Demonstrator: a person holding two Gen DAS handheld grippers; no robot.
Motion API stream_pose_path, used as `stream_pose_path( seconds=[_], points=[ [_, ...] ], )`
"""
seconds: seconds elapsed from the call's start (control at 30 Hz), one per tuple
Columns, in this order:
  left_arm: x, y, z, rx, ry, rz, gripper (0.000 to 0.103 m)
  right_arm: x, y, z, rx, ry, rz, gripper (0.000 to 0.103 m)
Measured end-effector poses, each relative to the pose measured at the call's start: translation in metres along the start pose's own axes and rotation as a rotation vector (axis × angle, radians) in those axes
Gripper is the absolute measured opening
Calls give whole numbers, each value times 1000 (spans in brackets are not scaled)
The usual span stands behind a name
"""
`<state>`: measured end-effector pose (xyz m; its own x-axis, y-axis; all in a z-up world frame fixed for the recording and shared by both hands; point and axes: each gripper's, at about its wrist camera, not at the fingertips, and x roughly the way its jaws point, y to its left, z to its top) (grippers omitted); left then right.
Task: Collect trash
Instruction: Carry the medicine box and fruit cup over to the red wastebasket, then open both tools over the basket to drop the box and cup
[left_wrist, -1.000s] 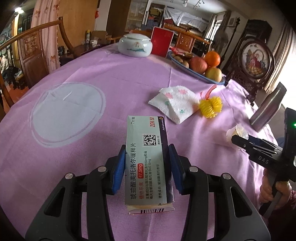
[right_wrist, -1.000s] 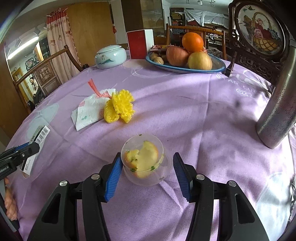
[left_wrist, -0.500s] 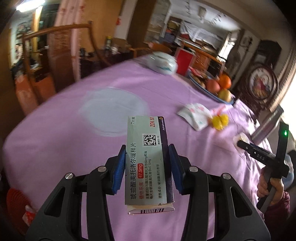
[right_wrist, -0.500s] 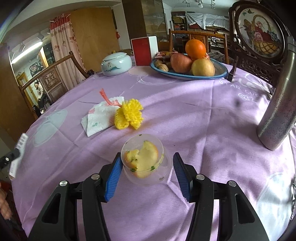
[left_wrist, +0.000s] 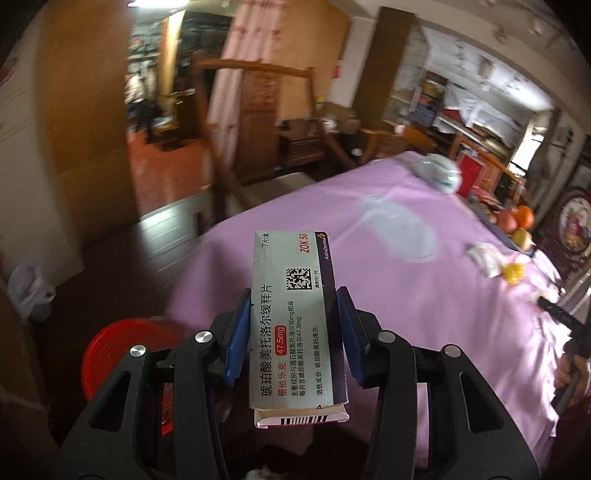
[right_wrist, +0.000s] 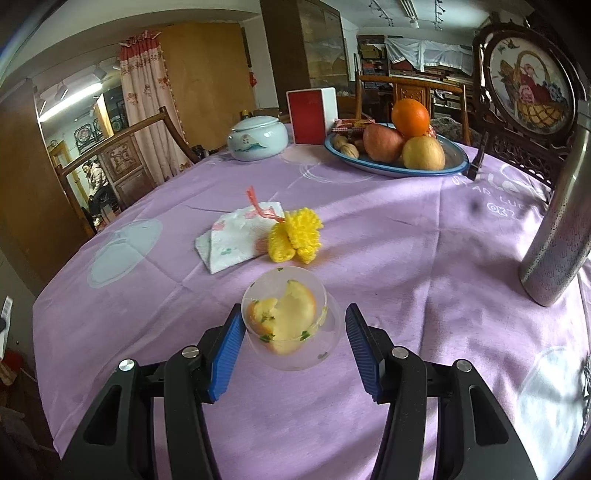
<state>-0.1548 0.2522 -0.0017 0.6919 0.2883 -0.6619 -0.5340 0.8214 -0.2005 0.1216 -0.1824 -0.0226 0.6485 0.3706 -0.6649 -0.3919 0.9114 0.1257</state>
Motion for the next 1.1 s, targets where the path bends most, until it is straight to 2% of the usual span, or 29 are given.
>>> stream_pose_path(
  seconds=[0.23,0.4,0.57,0.7,0.73,0.77,0.87,1.1],
  points=[
    [-8,82,-29,-141,22,106,45,-6,5,-4,-7,-15,2,56],
    [-9,129,-42,-217,34,143,45,-9,11,-7,-10,-18,-3,55],
    [5,169,-58,-291,73,152,46,-16,43,-9,-35,-43,32,55],
    [25,187,-68,-320,118,171,46,-16,96,-10,-89,-45,115,55],
    [27,191,-70,-320,127,179,53,-15,109,-10,-104,-42,133,55],
    [30,195,-72,-322,134,198,64,-14,131,-10,-131,-40,167,55],
    [30,205,-74,-328,110,258,84,-16,178,-11,-184,-36,245,55],
    [16,234,-78,-369,56,326,92,-28,309,-24,-345,8,474,55]
  ],
)
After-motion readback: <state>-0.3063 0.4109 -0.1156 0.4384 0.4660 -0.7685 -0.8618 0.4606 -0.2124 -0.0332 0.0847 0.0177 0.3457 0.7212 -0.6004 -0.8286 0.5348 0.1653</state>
